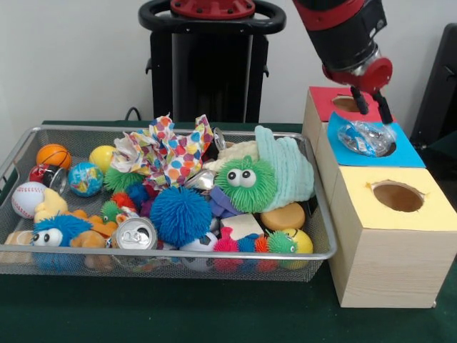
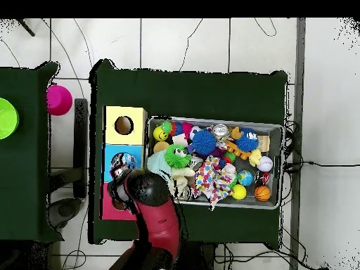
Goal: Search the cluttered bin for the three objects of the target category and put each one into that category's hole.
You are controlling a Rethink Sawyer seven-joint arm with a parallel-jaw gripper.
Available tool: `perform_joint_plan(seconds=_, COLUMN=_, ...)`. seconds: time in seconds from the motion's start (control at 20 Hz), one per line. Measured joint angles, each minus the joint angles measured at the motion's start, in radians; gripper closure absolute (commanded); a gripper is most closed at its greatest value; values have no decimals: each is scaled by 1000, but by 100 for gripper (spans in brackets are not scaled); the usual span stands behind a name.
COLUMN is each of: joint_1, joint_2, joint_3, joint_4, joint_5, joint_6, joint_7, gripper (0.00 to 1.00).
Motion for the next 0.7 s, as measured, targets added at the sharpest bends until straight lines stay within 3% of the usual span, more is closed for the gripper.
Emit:
perform_joint_plan(seconds=0.2, joint_1=-38, joint_2=-63, joint_3=-23, joint_4=1, joint_5=-166, joint_6=30, joint_7=1, gripper=0)
perform_joint_plan(seconds=0.7, joint_1=-116, joint_2=-104, joint_3=-40, joint_4=-15, joint_5=-264, joint_6=14, joint_7=10, gripper=0)
